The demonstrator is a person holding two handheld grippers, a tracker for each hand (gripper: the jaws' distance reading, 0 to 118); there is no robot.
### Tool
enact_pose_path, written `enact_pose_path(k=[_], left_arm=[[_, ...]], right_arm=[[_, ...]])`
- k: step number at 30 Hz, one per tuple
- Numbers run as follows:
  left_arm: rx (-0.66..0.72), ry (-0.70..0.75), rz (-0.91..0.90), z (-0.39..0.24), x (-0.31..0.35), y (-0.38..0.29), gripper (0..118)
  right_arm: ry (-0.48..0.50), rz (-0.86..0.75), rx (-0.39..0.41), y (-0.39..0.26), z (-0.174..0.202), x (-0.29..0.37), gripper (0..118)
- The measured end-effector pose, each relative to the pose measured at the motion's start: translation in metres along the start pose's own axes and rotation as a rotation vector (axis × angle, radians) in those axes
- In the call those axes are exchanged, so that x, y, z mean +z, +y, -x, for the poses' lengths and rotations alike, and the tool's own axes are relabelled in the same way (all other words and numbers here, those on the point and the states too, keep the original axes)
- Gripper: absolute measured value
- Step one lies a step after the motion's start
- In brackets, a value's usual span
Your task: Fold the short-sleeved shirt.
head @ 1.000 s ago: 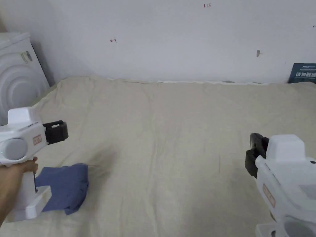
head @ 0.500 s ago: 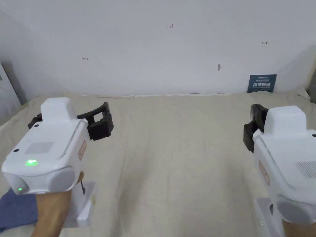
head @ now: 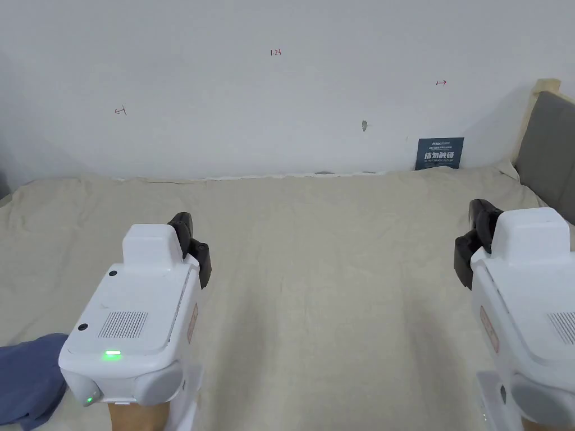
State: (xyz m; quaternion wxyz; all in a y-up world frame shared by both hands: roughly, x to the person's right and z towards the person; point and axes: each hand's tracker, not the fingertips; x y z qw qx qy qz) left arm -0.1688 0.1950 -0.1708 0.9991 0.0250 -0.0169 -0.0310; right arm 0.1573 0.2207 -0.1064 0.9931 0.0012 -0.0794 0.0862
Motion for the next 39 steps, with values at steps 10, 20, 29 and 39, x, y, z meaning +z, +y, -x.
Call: enact_pose_path(k=[10,20,29,39], left_arm=[[-0.055,0.007,-0.008,0.0011,0.0041,0.0004,0],[-0.065,-0.006,-0.010,0.0043,0.0063,-0.0017,0],[-0.063,-0.008,-0.007,0.0069,0.0059,-0.0035,0],[-0.073,-0.008,-0.002,0.0086,0.0052,-0.0045,0]], right_arm=[[0.000,0.004,-0.018,-0.0003,0.0011,0.0032,2],[0.002,-0.004,-0.019,0.0036,0.0039,0.0061,2],[0.003,-0.004,-0.017,0.0039,0.0058,0.0073,2],[0.006,-0.002,-0.015,0.0041,0.0074,0.0075,2]])
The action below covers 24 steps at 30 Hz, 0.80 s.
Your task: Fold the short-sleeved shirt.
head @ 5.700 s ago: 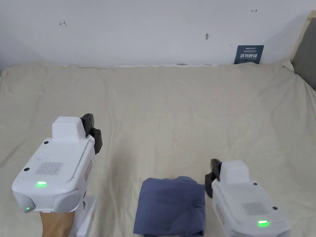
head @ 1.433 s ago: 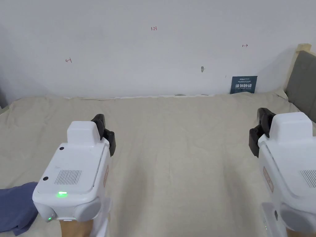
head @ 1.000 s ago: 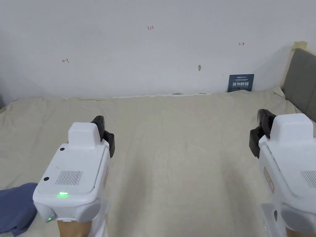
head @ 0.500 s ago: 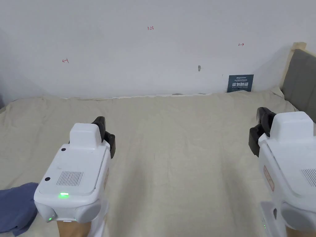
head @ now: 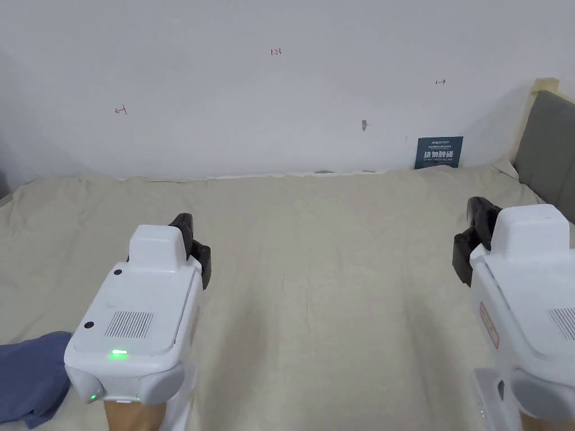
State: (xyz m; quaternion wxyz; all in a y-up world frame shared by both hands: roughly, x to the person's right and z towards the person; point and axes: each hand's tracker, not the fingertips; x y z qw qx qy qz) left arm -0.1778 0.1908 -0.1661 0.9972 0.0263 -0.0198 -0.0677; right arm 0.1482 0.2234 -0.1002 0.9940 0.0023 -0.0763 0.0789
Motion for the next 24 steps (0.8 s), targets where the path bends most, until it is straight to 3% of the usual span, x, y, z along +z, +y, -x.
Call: enact_pose_path(k=[16,18,19,22,23,24], left_arm=[[0.008,-0.008,0.002,0.0026,0.0012,0.0004,3],[0.018,-0.002,-0.004,0.0035,0.0017,0.0006,19],[0.023,-0.001,-0.005,0.0040,0.0017,0.0008,39],[0.053,-0.012,0.004,0.0075,0.0005,0.0024,93],[0.061,-0.017,0.007,0.0076,-0.0004,0.0026,105],[0.064,-0.014,0.007,0.0075,-0.0006,0.0025,114]], right_arm=[[0.000,-0.003,-0.004,0.0004,0.0000,0.0008,4],[-0.006,-0.001,-0.004,0.0008,-0.0002,0.0012,17],[-0.007,0.000,-0.003,0.0009,-0.0005,0.0014,23],[-0.008,0.004,0.000,0.0013,-0.0003,0.0011,68],[-0.008,0.008,0.002,0.0015,-0.0004,0.0005,90],[-0.005,0.011,-0.001,0.0013,-0.0006,-0.0003,105]])
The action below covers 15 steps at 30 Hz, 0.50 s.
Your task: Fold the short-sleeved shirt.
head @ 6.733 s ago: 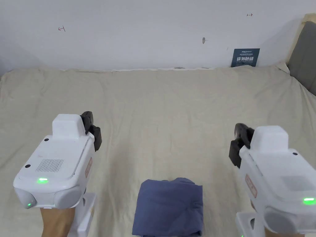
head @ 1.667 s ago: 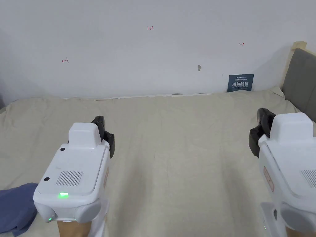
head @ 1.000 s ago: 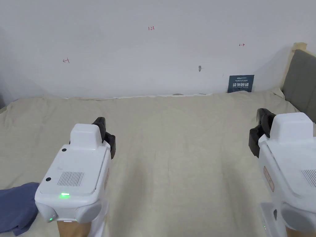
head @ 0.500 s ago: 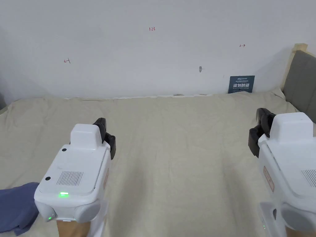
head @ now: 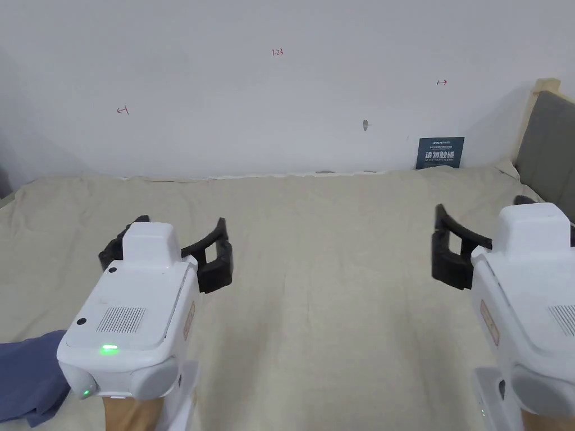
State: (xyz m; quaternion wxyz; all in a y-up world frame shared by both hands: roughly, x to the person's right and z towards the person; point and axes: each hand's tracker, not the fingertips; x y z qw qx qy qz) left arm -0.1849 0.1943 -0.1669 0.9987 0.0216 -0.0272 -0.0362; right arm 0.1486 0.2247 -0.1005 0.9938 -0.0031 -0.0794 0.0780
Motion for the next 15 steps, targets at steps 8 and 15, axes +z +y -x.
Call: enact_pose_path(k=[8,15], left_arm=[[-0.004,0.017,-0.025,-0.0015,0.0029,-0.0001,118],[-0.029,0.029,-0.035,-0.0030,0.0032,-0.0005,118]], right_arm=[[-0.009,-0.007,-0.018,-0.0022,0.0003,0.0006,118],[-0.013,-0.011,-0.027,-0.0050,0.0002,-0.0010,118]])
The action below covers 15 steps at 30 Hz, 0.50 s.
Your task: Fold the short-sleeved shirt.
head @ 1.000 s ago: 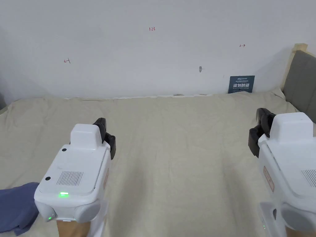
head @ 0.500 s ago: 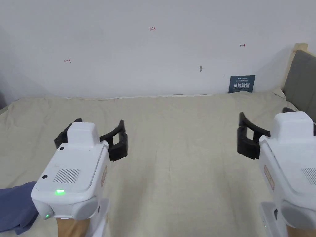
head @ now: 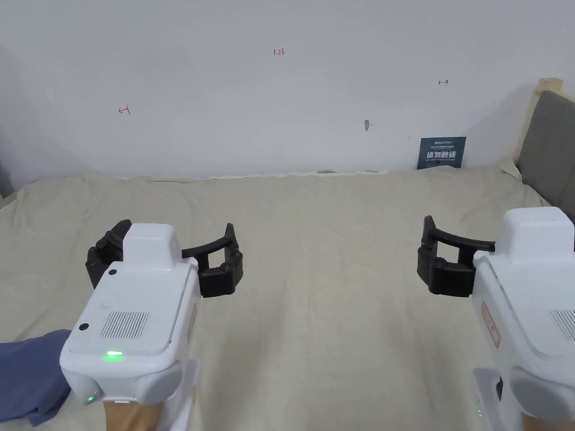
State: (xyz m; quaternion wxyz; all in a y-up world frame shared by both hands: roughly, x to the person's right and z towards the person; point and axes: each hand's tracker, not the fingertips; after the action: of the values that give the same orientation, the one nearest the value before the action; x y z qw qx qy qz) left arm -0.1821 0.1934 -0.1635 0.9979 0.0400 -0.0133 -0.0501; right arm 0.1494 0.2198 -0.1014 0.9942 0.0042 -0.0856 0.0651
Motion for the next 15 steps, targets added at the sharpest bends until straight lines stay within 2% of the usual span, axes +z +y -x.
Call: enact_pose_path(k=[15], left_arm=[[-0.004,0.005,0.010,0.0018,-0.0002,-0.0018,118]], right_arm=[[0.010,-0.002,-0.004,0.0010,0.0036,0.0004,118]])
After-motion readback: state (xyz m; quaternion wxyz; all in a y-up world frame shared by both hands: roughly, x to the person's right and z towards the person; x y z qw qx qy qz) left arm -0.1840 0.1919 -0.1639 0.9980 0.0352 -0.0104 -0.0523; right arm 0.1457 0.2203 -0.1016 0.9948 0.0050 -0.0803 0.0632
